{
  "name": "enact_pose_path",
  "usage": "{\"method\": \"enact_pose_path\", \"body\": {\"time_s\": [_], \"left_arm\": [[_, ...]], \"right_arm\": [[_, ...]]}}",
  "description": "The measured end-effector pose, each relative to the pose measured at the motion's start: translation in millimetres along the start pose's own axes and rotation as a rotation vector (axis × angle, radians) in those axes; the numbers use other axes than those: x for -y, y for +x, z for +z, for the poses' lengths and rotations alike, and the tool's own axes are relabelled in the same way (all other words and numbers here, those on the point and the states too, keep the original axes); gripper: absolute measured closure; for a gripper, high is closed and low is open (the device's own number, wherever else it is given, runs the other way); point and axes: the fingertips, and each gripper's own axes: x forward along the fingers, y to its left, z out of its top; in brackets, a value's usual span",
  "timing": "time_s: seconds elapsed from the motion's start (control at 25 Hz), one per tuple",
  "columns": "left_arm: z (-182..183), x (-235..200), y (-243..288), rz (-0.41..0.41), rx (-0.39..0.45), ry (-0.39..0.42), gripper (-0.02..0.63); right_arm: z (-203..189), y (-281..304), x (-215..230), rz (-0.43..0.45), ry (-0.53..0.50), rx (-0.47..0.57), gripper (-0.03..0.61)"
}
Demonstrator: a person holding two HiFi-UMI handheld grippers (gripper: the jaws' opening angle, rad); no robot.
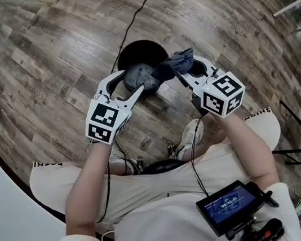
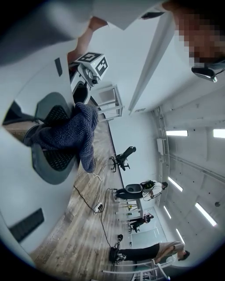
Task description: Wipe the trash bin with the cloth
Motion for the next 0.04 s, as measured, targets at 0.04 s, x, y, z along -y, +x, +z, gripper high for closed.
{"method": "enact_pose_path", "body": {"time_s": [0.04], "left_arm": [[-4.4,4.3,-0.1,-0.005,-0.011,-0.004,0.356]], "right_arm": [[-2.4,-2.5,-1.8,0.006,0.010,-0.001,0.483]]}}
